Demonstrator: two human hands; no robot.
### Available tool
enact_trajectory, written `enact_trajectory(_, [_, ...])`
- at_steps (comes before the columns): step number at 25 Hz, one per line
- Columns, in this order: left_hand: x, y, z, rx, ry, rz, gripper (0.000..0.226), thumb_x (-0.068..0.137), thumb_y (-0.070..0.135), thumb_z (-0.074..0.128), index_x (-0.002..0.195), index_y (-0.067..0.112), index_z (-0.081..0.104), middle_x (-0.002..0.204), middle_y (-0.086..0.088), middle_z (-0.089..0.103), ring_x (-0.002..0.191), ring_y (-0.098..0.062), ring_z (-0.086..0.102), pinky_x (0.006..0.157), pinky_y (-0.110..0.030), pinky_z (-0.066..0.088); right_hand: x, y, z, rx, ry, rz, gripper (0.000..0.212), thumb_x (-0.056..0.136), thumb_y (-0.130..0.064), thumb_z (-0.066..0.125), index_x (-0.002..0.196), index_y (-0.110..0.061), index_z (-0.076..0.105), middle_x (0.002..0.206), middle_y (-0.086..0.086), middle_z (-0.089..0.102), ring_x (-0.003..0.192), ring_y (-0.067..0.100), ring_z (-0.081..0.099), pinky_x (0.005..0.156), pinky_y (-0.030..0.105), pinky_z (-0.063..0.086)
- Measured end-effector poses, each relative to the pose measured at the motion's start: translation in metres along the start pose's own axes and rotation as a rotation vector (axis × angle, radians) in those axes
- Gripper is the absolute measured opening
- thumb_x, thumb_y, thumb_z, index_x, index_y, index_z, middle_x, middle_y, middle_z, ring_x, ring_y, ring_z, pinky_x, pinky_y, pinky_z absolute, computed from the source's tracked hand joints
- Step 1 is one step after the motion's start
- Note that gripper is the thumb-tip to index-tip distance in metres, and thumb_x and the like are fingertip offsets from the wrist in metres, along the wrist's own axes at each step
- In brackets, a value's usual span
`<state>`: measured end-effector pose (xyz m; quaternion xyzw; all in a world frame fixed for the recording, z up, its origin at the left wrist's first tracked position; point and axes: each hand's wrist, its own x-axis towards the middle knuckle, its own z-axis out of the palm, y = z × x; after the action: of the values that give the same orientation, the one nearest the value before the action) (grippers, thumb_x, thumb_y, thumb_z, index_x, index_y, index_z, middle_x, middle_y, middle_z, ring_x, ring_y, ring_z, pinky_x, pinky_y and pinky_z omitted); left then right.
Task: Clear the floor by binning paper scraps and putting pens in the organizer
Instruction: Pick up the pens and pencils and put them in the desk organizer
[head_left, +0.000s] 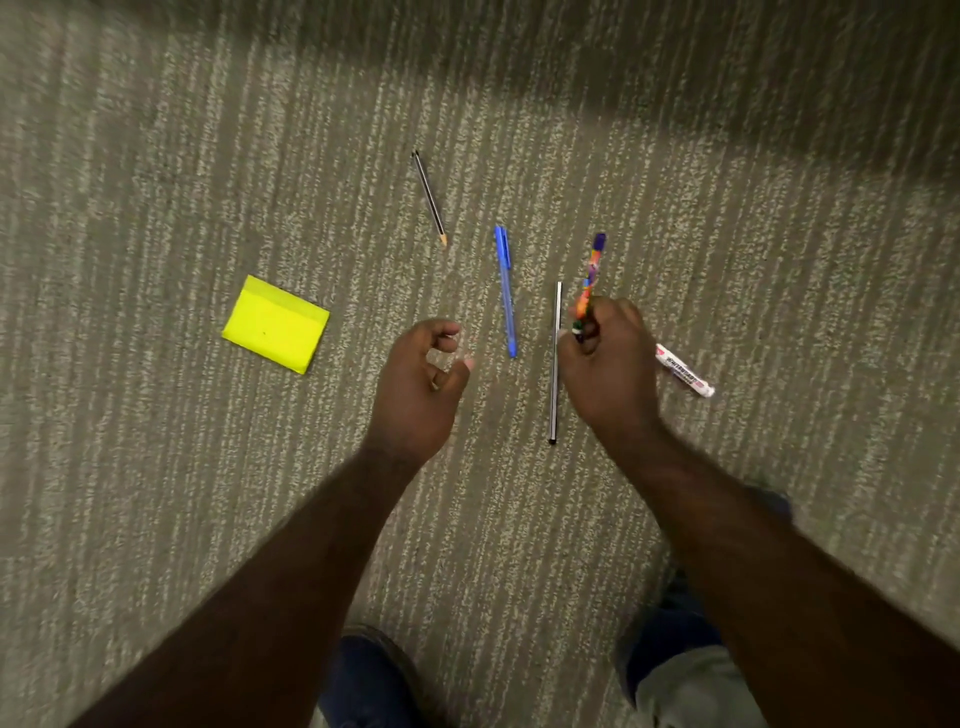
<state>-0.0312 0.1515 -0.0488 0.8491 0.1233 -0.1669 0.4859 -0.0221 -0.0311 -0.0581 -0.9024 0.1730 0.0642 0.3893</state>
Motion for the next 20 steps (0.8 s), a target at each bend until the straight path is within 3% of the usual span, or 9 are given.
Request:
enact_trajectory(3, [0.009, -0.013, -0.013, 0.013, 0.050, -0.012, 0.029, 0.084, 0.011, 0.065, 0.112, 0.017, 0.057, 0.099, 0.001, 0.057, 0.057, 0.003, 0.046, 0.060, -0.006, 0.039, 0.016, -0.033, 0.044, -0.157, -0.121, -0.030, 0.013, 0.083, -0.013, 0.055, 0.091, -0.003, 0.059, 0.097, 0.017, 0.059, 0.091, 0.033, 0.055, 0.077, 0.036, 0.036])
enact_trajectory(6, [0.023, -0.020, -0.026, 0.034, 0.096, 0.019, 0.027, 0.084, 0.009, 0.065, 0.109, 0.014, 0.058, 0.099, 0.001, 0.057, 0.061, 0.005, 0.047, 0.061, -0.005, 0.039, 0.032, -0.049, 0.064, -0.347, -0.167, 0.082, 0.019, 0.087, -0.013, 0.052, 0.100, -0.002, 0.060, 0.105, 0.018, 0.063, 0.099, 0.033, 0.060, 0.080, 0.035, 0.045])
enact_trajectory(11, [0.058, -0.015, -0.033, 0.058, 0.151, 0.076, 0.018, 0.084, 0.012, 0.065, 0.101, 0.015, 0.061, 0.101, -0.005, 0.060, 0.067, 0.009, 0.049, 0.062, -0.003, 0.036, 0.036, -0.046, 0.058, -0.241, -0.065, 0.213, 0.035, 0.084, -0.011, 0.051, 0.117, -0.005, 0.042, 0.106, 0.021, 0.064, 0.096, 0.039, 0.062, 0.075, 0.039, 0.048])
enact_trajectory(16, [0.080, -0.003, -0.022, 0.085, 0.141, 0.112, 0.015, 0.084, 0.014, 0.064, 0.099, 0.017, 0.061, 0.099, 0.001, 0.062, 0.062, 0.008, 0.049, 0.060, -0.005, 0.038, 0.040, -0.043, 0.051, -0.291, -0.163, 0.245, 0.021, 0.086, -0.017, 0.053, 0.100, -0.002, 0.058, 0.105, 0.020, 0.066, 0.099, 0.037, 0.063, 0.077, 0.036, 0.049])
enact_trajectory(20, [0.087, -0.003, -0.017, 0.166, 0.145, 0.114, 0.015, 0.082, 0.015, 0.064, 0.097, 0.016, 0.062, 0.095, -0.001, 0.065, 0.064, -0.001, 0.048, 0.065, -0.013, 0.042, 0.046, -0.051, 0.048, -0.337, -0.278, 0.211, 0.024, 0.088, -0.017, 0.049, 0.102, -0.002, 0.062, 0.108, 0.019, 0.065, 0.101, 0.036, 0.062, 0.081, 0.036, 0.050])
